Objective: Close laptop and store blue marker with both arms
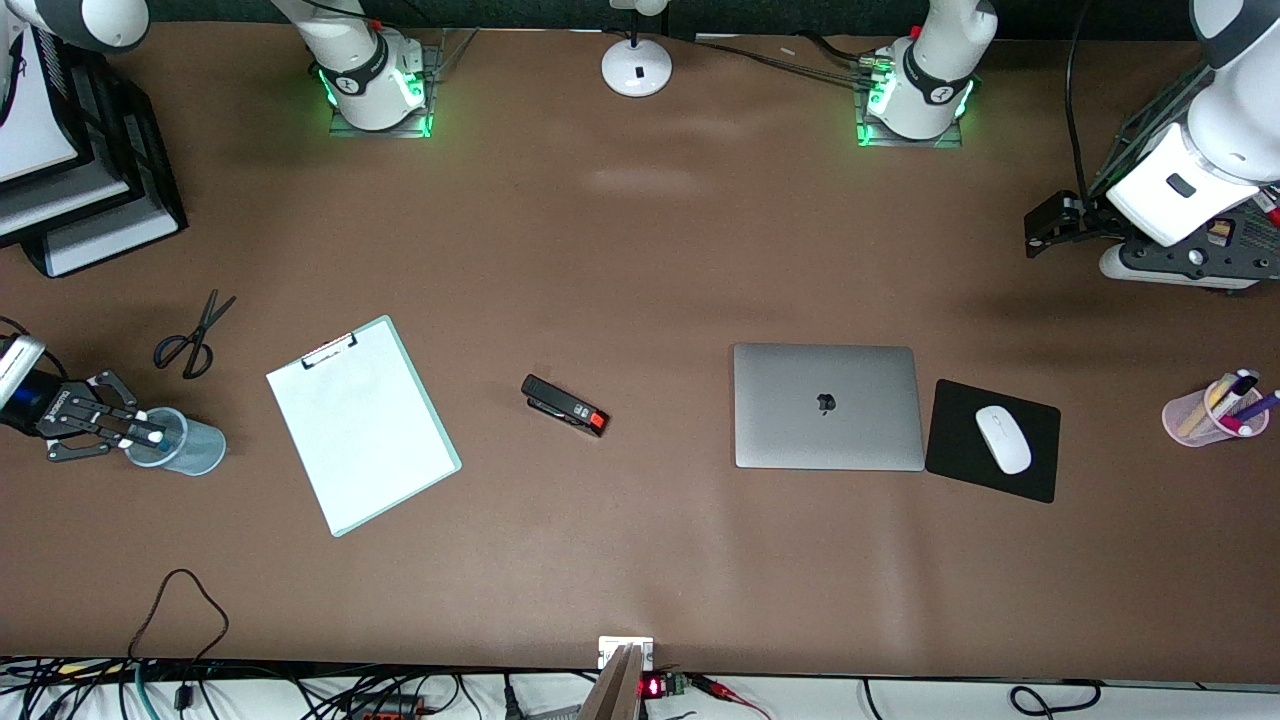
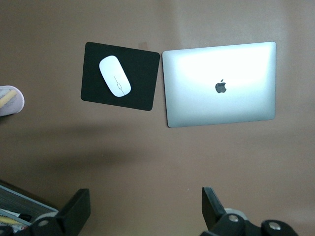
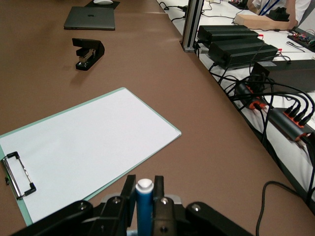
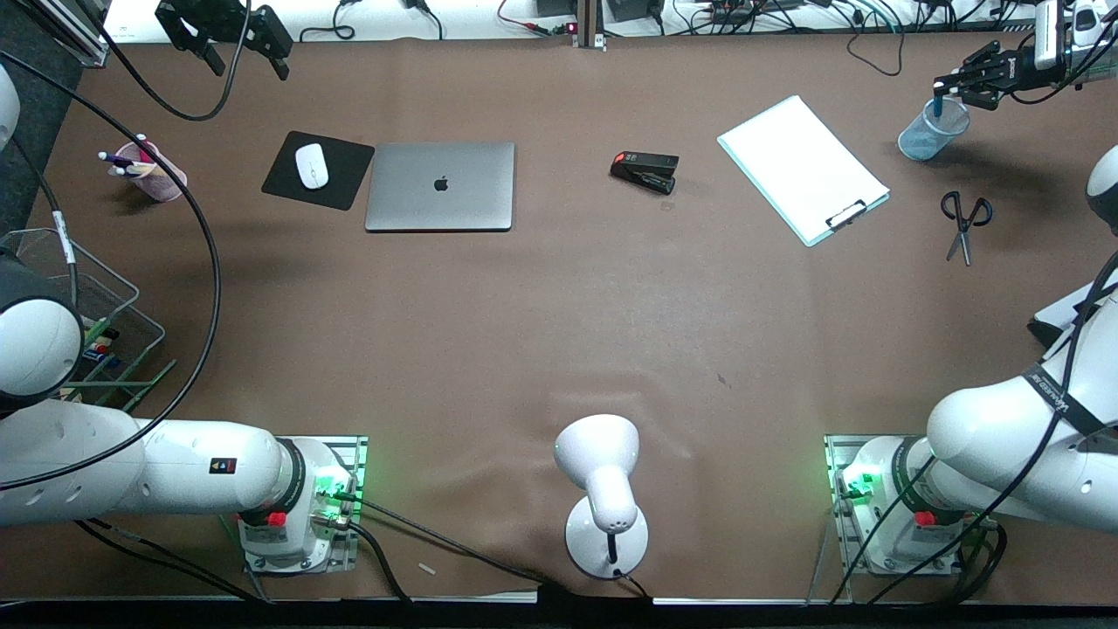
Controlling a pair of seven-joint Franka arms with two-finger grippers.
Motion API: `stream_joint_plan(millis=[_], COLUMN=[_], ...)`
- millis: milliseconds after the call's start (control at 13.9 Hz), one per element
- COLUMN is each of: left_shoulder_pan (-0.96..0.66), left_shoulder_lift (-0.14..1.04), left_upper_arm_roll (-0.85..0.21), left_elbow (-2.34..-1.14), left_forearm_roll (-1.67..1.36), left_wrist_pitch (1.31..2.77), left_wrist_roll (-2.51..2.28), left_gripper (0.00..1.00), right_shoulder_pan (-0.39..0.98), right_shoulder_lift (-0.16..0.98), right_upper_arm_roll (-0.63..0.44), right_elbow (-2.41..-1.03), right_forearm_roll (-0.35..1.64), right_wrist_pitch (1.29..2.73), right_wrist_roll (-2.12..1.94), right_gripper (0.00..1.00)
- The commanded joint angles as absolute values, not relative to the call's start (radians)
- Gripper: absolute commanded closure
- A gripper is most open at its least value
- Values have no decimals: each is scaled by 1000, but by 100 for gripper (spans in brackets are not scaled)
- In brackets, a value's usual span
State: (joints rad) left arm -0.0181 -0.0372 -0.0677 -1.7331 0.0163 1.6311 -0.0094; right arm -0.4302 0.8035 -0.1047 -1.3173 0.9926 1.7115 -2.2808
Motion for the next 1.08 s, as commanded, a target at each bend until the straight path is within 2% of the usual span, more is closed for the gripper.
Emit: stream_joint_plan(millis=[0,1004], left_shoulder_pan=[-26,-25], left_shoulder_lift=[-40,-38], left_upper_arm_roll=[-61,-63], left_elbow=[-1717,-1717], left_forearm_roll=[3,2], left_wrist_pitch=[1595,1597], left_wrist_roll=[-5,-3], left_gripper=[0,0], right_shoulder_pan=[-460,-499], right_shoulder_lift=[834,879], right_upper_arm_roll=[-92,-97], right_elbow=[-1278,-1282], right_forearm_roll=[1020,982], right_wrist_pitch=[1697,1683], right_wrist_roll=[-2293,-2290], right_gripper=[99,99])
